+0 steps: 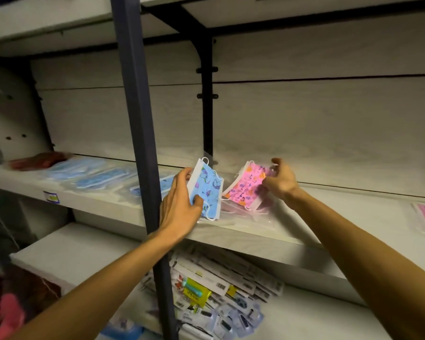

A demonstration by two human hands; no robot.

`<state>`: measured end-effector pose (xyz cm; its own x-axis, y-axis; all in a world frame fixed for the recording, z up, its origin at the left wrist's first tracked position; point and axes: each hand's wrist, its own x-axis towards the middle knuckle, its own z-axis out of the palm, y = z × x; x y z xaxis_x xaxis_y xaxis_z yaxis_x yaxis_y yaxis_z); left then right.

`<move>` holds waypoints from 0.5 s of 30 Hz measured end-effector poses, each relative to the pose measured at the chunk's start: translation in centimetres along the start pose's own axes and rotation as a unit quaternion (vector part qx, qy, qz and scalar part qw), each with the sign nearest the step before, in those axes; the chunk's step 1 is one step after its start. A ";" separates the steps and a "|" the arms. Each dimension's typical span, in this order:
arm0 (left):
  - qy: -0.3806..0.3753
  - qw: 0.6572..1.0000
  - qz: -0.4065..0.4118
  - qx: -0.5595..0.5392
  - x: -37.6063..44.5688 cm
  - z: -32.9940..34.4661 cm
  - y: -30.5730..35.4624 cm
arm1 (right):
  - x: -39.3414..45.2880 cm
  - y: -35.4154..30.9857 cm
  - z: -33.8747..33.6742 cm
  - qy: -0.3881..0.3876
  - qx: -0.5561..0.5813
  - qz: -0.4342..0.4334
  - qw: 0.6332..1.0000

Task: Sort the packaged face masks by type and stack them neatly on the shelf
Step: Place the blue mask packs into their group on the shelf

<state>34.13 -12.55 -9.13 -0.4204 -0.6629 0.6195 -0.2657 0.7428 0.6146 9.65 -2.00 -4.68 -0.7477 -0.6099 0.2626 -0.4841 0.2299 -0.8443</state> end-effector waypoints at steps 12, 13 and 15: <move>0.021 0.990 0.139 0.004 -2.3 0.6 -2.0 | -7.1 -0.4 0.6 0.049 -0.160 -0.106 0.980; 0.021 0.989 0.144 0.000 -2.4 0.3 -2.0 | -7.8 -0.7 0.5 0.032 -0.174 -0.130 0.976; 0.027 0.987 0.158 0.007 -2.7 -0.6 -1.9 | -8.9 -1.1 0.5 -0.003 -0.211 -0.164 0.964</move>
<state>36.30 -12.23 -11.66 -0.4373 -0.4018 0.8046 -0.1401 0.9142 0.3804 17.08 2.80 -6.35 -0.5218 -0.7056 0.4794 -0.8363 0.3122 -0.4508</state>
